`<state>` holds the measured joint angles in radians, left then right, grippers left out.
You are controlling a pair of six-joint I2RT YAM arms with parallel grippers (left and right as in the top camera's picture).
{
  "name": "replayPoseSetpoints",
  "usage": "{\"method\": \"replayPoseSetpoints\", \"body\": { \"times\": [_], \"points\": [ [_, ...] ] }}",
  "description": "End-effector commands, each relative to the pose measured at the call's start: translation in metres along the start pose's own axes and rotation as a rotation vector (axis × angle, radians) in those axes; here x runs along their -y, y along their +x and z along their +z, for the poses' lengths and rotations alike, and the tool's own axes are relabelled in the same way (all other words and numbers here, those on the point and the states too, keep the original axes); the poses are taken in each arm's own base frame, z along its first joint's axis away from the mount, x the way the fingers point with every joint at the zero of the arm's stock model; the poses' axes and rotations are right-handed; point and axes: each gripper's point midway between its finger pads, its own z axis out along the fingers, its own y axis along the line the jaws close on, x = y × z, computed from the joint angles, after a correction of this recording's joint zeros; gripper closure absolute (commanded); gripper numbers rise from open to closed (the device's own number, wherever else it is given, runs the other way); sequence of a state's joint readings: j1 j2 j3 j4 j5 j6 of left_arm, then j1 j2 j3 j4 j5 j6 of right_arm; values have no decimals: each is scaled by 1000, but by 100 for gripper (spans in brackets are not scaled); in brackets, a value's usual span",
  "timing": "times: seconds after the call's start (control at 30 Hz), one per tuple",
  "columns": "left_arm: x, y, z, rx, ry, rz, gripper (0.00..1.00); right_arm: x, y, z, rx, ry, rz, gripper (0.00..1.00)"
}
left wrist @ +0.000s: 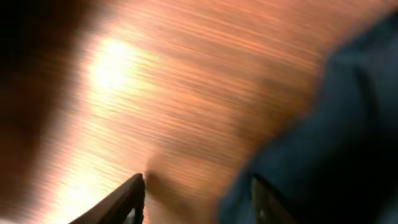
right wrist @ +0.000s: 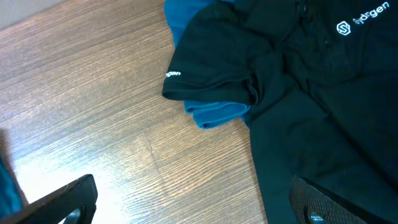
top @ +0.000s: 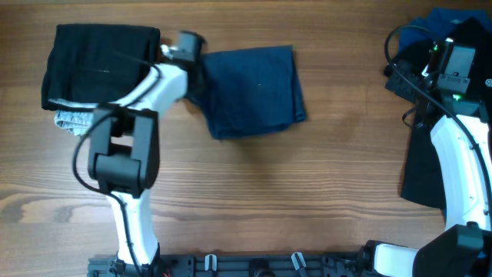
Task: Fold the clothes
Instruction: 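Grasp the folded shorts with the left gripper and drag them leftward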
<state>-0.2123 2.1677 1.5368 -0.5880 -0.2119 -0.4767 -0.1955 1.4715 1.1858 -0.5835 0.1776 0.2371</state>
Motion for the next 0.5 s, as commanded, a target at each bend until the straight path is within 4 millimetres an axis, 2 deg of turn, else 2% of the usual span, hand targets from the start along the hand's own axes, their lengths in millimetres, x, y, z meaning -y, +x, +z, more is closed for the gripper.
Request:
{"method": "replayPoseSetpoints", "body": {
  "times": [0.0, 0.03, 0.07, 0.1, 0.13, 0.17, 0.2, 0.23, 0.37, 0.47],
  "points": [
    [24, -43, -56, 41, 150, 16, 34, 2, 2, 3, -5, 18, -3, 1],
    [27, -48, -77, 54, 167, 6, 26, 2, 2, 3, -5, 18, -3, 1],
    [36, -43, -100, 38, 223, 5, 23, 2, 2, 3, -5, 18, -4, 1],
    [43, -36, -110, 11, 261, 16, 23, 2, 2, 3, -5, 18, -3, 1],
    [52, -19, -122, -51, 307, 37, 23, 2, 2, 3, -5, 18, -3, 1],
    [55, -2, -126, -107, 311, 57, 22, 2, 2, 3, -5, 18, -3, 0],
    [56, 12, -127, -149, 295, 72, 16, 2, 2, 3, -5, 18, -3, 1],
    [58, 33, -125, -204, 270, 104, 1, 2, 2, 3, -5, 18, -4, 0],
    [75, 80, -120, -273, 255, 195, 0, 2, 2, 3, -5, 18, -3, 1],
    [84, 90, -124, -261, 247, 259, 0, 2, 2, 3, -5, 18, -3, 1]
  ]
}}
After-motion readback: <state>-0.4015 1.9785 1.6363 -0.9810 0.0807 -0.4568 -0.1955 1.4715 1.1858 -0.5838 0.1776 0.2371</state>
